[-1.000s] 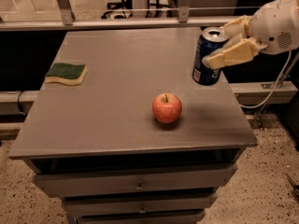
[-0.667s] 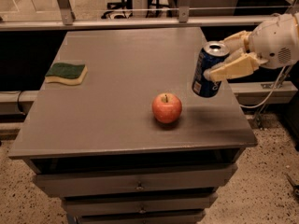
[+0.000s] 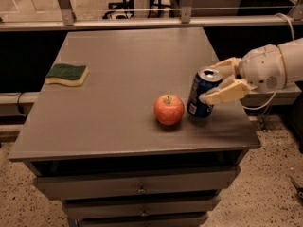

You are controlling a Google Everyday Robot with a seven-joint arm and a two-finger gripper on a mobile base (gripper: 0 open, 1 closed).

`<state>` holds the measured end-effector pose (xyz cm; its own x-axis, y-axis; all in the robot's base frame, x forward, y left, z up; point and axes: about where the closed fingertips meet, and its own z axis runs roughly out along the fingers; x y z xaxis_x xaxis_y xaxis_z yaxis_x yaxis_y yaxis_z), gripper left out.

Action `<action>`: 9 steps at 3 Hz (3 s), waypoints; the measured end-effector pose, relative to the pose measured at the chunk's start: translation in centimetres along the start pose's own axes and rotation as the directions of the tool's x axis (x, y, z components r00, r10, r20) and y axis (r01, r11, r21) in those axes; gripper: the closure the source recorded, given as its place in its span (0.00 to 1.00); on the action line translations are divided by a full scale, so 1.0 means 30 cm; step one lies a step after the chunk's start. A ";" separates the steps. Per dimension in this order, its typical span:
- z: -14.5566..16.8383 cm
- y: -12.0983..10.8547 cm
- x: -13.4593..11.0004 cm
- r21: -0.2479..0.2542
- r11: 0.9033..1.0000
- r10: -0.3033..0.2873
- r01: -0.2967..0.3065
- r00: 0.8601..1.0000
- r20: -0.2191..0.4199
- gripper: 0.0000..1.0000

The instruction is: Move pepsi can near apple

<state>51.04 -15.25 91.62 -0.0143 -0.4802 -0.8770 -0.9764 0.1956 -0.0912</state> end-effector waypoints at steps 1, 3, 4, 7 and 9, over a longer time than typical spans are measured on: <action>0.024 0.016 0.032 -0.027 1.000 -0.009 0.008 1.000 -0.023 0.84; 0.051 0.021 0.058 -0.059 0.997 -0.045 0.042 0.997 -0.057 0.38; 0.057 0.012 0.052 -0.059 0.996 -0.072 0.069 0.996 -0.057 0.15; -0.073 0.001 -0.037 -0.022 0.993 -0.119 0.118 0.993 -0.026 0.00; -0.256 -0.006 -0.114 0.069 0.986 -0.148 0.151 0.988 -0.053 0.00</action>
Offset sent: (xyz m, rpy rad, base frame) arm -0.0051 0.0020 -0.0283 -0.0828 0.0119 0.0724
